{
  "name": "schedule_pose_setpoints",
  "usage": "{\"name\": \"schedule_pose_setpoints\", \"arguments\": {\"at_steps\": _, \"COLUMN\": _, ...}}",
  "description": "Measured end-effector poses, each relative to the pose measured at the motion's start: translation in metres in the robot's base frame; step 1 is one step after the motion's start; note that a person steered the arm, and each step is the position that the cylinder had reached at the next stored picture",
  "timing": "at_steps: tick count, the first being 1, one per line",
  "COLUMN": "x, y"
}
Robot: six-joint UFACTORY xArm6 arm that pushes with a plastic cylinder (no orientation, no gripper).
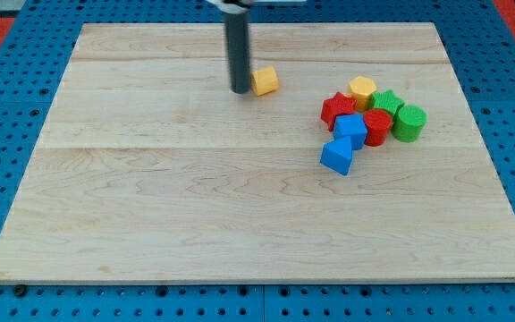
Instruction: Push yellow heart into group of blocks
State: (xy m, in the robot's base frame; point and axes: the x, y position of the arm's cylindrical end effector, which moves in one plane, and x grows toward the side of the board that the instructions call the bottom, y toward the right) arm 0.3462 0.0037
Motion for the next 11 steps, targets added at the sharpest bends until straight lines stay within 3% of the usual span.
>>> {"name": "schedule_pose_setpoints", "arguments": {"at_steps": 1, "x": -0.007, "y": 0.031}}
{"name": "schedule_pose_setpoints", "arguments": {"at_steps": 2, "x": -0.015, "y": -0.028}}
{"name": "schedule_pose_setpoints", "arguments": {"at_steps": 3, "x": -0.043, "y": -0.039}}
{"name": "schedule_pose_setpoints", "arguments": {"at_steps": 4, "x": -0.064, "y": 0.033}}
{"name": "schedule_pose_setpoints", "arguments": {"at_steps": 6, "x": -0.039, "y": 0.065}}
{"name": "schedule_pose_setpoints", "arguments": {"at_steps": 7, "x": -0.058, "y": 0.022}}
{"name": "schedule_pose_setpoints", "arguments": {"at_steps": 8, "x": -0.023, "y": -0.022}}
{"name": "schedule_pose_setpoints", "arguments": {"at_steps": 10, "x": -0.026, "y": 0.080}}
{"name": "schedule_pose_setpoints", "arguments": {"at_steps": 11, "x": -0.026, "y": 0.079}}
